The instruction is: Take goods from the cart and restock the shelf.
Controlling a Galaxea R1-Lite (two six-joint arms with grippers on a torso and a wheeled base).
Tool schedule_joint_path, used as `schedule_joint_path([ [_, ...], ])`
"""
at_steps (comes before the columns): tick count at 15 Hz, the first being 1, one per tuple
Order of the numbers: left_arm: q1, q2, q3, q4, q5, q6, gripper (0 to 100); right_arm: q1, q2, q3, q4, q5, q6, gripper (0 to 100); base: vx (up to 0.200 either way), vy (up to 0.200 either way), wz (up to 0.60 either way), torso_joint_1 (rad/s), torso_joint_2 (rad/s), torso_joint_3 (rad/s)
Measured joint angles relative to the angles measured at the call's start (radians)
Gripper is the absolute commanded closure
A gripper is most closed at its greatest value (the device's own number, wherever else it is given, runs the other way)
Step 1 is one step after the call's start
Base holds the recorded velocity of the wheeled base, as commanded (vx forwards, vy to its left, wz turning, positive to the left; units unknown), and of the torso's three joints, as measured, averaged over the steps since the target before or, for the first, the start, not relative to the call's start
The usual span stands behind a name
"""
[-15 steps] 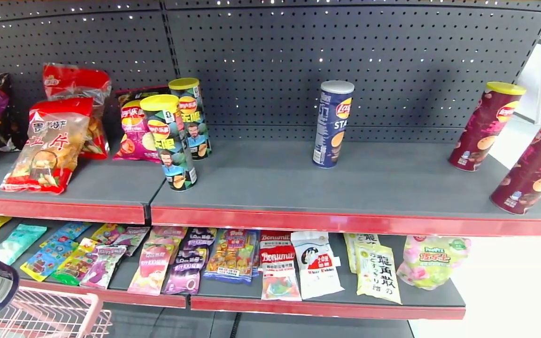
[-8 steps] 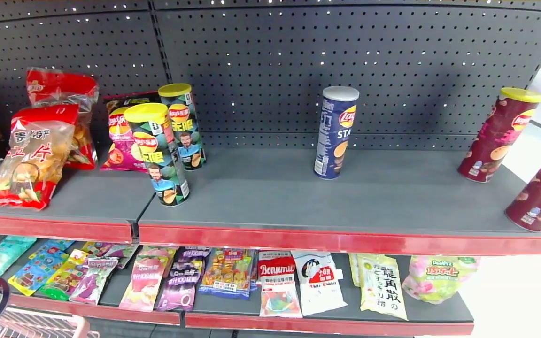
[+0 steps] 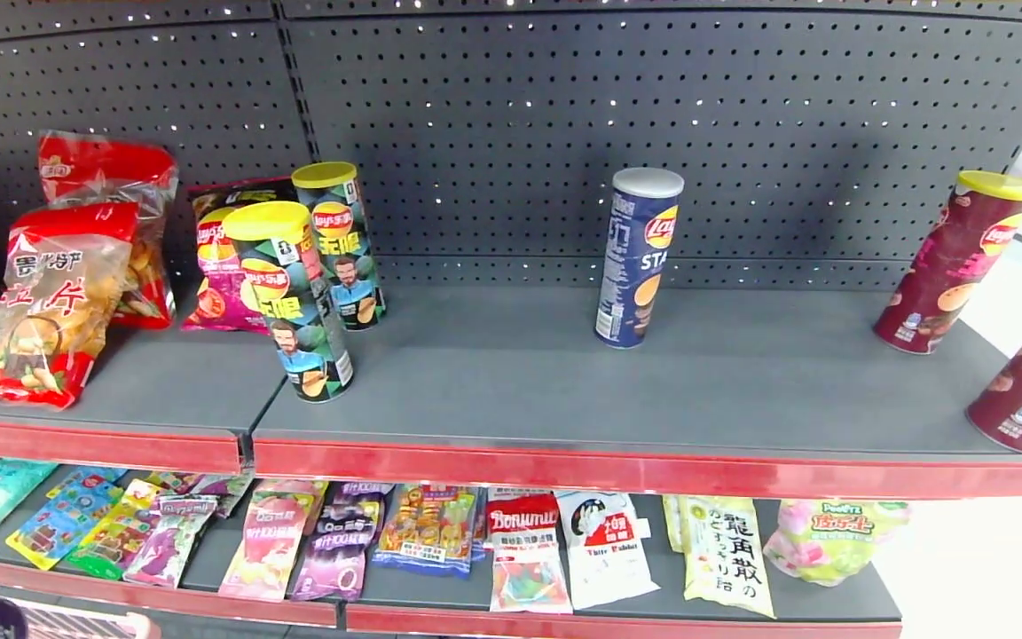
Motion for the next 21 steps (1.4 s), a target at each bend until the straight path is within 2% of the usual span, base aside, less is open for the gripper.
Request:
schedule_joint_path([
  [2,-0.036,-0.016,-0.021,0.018,-0.085,-0.07,100,0.011,0.079,-0.113,0.0,0.055,0.021,0,0.0,0.0,0.0,0.0,0.0,0.0],
  [3,-0.042,-0.012,-0.026,0.02,-0.09,-0.08,100,0.023,0.152,-0.177,0.0,0.099,0.011,0,0.0,0.0,0.0,0.0,0.0,0.0],
  [4,-0.047,-0.006,-0.03,0.02,-0.08,-0.083,100,0.036,0.235,-0.24,-0.004,0.137,-0.013,0,0.0,0.0,0.0,0.0,0.0,0.0],
  [6,-0.05,0.023,-0.031,0.019,0.004,-0.083,100,0.073,0.448,-0.354,-0.043,0.187,-0.062,0,0.0,0.0,0.0,0.0,0.0,0.0],
  [7,-0.051,0.036,-0.028,0.019,0.015,-0.083,100,0.101,0.561,-0.405,-0.073,0.202,-0.077,0,0.0,0.0,0.0,0.0,0.0,0.0],
  [10,-0.054,0.059,-0.012,0.02,-0.023,-0.084,100,0.168,0.923,-0.53,-0.287,0.23,-0.101,0,0.0,0.0,0.0,0.0,0.0,0.0],
  [12,-0.055,0.061,-0.009,0.02,-0.028,-0.088,100,0.193,1.163,-0.612,-0.455,0.239,-0.108,0,0.0,0.0,0.0,0.0,0.0,0.0],
  [14,-0.055,0.062,-0.011,0.02,-0.024,-0.089,100,0.219,1.37,-0.721,-0.549,0.238,-0.113,0,0.0,0.0,0.0,0.0,0.0,0.0],
  [17,-0.055,0.06,-0.013,0.019,-0.021,-0.089,100,0.253,1.6,-0.914,-0.604,0.206,-0.114,0,0.0,0.0,0.0,0.0,0.0,0.0],
  [21,-0.054,0.059,-0.014,0.019,-0.02,-0.089,100,0.299,1.761,-1.027,-0.613,0.189,-0.116,0,0.0,0.0,0.0,0.0,0.0,0.0],
])
